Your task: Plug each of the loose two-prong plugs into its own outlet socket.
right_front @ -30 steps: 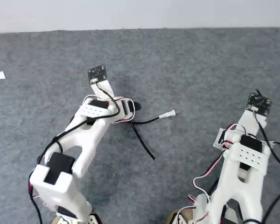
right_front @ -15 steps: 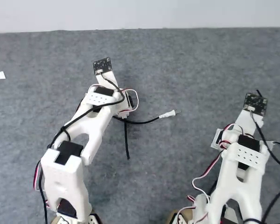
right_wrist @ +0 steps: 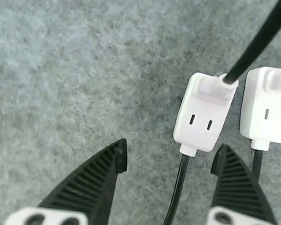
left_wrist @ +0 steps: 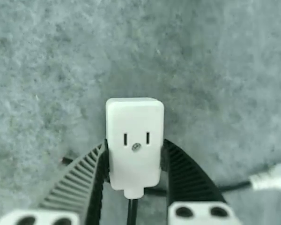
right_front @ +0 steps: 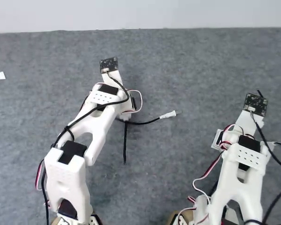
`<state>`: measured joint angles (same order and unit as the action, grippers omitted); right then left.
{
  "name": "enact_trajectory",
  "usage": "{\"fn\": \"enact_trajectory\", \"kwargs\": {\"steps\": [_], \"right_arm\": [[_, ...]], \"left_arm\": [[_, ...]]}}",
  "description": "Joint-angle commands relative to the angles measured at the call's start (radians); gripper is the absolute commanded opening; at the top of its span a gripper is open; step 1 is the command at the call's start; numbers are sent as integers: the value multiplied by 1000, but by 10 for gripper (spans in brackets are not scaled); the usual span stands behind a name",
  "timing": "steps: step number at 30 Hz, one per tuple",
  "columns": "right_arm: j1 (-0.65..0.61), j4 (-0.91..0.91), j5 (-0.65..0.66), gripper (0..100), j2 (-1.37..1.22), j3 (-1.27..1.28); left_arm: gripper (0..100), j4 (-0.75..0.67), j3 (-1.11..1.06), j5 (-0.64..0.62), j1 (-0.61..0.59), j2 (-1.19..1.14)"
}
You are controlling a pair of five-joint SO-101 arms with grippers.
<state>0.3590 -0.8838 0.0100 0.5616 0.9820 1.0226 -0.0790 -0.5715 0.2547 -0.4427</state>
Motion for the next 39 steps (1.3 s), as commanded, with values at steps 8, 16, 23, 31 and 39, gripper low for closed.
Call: {"fn": "enact_trajectory", "kwargs": {"steps": [8,16,23,31,39], "right_arm": [[-5,25,-2,284,36,-6],[-5,24,-2,284,36,-6],[-5,24,-2,284,36,-6],[-8,45,32,284,36,11],[-8,45,32,284,36,12]], "left_arm": [[15,-118,-426,34,63,453],[16,-129,-627,183,112,565],[173,-132,-593,180,100,479],[278,-115,-596,210,87,548],[187,-187,-814,345,213,816]]}}
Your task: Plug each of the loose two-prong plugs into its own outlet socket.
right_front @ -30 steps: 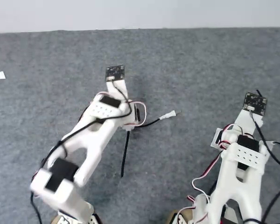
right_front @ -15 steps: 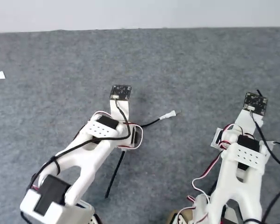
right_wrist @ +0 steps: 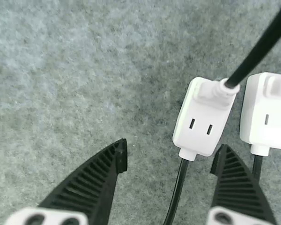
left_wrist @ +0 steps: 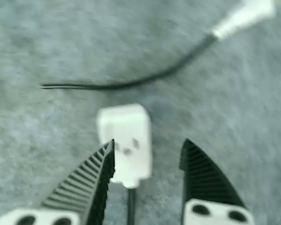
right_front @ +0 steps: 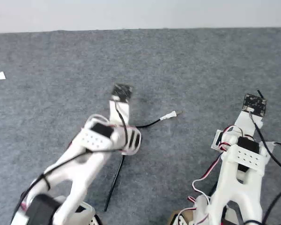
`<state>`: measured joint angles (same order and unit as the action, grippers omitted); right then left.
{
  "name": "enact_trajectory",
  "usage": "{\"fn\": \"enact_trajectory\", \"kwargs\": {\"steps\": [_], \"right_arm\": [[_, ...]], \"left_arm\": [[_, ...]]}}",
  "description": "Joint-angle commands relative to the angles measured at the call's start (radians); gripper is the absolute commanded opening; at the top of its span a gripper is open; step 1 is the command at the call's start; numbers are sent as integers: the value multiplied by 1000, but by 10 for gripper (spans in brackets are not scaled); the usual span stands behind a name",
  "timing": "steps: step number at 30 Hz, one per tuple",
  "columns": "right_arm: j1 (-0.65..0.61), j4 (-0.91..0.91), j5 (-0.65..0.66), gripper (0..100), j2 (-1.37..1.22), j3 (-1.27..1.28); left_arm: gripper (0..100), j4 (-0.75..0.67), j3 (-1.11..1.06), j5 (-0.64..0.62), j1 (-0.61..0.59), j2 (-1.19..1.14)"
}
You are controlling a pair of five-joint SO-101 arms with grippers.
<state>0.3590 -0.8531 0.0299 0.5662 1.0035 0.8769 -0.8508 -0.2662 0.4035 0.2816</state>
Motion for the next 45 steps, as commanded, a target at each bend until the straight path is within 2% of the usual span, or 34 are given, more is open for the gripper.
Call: {"fn": "enact_trajectory", "kwargs": {"steps": [1,4,13,16,29,34,36,42,45], "right_arm": [[-8,15,12,284,31,-9],[-8,15,12,284,31,-9],[-8,15,12,284,31,-8],[-8,15,12,284,31,-8],[-8,15,12,284,31,-8],[-24,15,12,284,31,-8],[-24,15,12,284,31,-8],[-24,15,12,284,31,-8],[-24,15,14,284,31,-8]], "left_arm": [[184,-41,-58,40,84,104],[184,-38,-61,35,98,87],[184,-38,124,41,-43,-215],[184,18,183,43,-49,-272],[180,123,148,40,-60,-282],[51,123,145,44,-61,-281],[29,123,154,58,-63,-281],[39,115,199,95,-216,-233],[127,110,183,95,-255,-172]]}}
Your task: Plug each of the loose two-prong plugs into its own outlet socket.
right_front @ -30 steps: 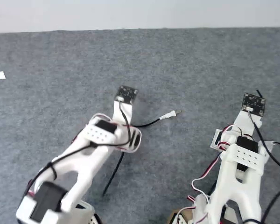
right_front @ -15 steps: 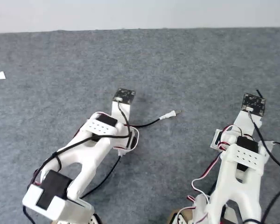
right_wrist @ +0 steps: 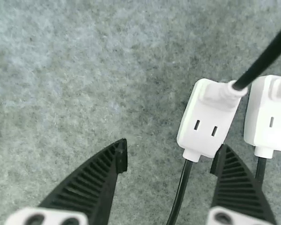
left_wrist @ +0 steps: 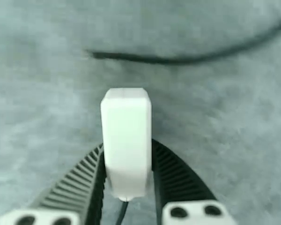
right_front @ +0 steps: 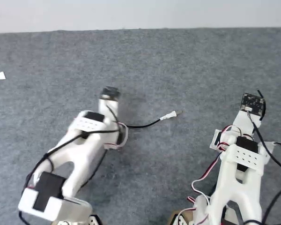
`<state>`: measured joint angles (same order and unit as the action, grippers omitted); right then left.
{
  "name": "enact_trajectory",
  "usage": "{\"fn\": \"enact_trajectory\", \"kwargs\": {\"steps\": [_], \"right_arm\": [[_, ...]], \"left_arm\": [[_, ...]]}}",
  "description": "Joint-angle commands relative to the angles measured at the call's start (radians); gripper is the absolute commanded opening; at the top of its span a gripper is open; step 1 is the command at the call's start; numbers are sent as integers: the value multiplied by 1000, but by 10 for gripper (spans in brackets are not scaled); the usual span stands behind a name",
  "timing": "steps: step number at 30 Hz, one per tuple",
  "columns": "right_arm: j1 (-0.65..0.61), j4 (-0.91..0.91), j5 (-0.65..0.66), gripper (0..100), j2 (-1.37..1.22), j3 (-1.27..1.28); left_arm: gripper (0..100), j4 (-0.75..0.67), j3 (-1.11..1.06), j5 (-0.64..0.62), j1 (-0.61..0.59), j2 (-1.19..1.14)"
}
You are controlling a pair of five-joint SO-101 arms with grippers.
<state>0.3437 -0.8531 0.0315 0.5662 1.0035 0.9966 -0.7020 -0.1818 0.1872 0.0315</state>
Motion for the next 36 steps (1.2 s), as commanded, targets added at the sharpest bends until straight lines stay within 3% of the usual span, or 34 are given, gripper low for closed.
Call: {"fn": "enact_trajectory", "kwargs": {"steps": [1,6,15,18,24,30,36], "right_arm": [[-8,15,12,284,31,-8],[-8,15,12,284,31,-6],[-8,15,12,284,31,-6],[-8,15,12,284,31,-6],[-8,15,12,284,31,-6],[-8,15,12,284,31,-6],[-8,15,12,284,31,-6]], "left_arm": [[167,-12,16,11,-40,98],[321,-74,-90,9,-26,183],[326,-75,-136,5,0,313],[276,-80,-151,9,14,371],[6,-176,-194,132,107,410],[13,-258,-163,127,129,238],[13,-241,-67,133,-2,91]]}}
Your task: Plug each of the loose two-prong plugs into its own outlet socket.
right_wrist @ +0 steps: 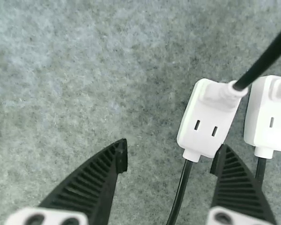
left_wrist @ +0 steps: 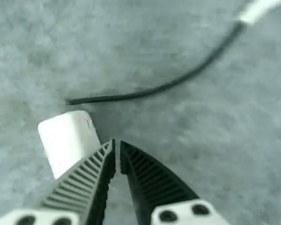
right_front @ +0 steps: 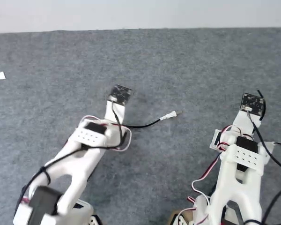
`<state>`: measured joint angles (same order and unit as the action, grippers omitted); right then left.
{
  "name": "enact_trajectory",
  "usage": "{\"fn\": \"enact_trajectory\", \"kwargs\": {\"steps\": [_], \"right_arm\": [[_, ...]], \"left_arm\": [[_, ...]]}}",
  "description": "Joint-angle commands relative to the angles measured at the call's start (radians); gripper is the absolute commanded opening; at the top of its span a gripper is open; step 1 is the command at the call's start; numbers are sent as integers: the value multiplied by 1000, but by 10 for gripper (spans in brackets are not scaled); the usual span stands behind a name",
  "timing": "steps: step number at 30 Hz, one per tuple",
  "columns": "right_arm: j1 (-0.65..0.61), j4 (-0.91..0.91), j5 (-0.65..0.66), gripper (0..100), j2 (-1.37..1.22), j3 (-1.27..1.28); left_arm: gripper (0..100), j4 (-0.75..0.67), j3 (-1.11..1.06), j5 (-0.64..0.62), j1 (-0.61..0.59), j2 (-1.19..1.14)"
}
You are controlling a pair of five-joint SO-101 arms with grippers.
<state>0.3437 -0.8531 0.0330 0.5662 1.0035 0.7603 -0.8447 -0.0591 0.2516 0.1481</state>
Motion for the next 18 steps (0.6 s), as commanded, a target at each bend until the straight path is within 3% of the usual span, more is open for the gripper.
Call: {"fn": "enact_trajectory", "kwargs": {"steps": [1,18], "right_arm": [[-7,15,11,284,31,-6],[-8,15,11,284,31,-6]], "left_arm": [[13,2,85,12,-89,-26],[36,6,-107,14,-129,362]]}}
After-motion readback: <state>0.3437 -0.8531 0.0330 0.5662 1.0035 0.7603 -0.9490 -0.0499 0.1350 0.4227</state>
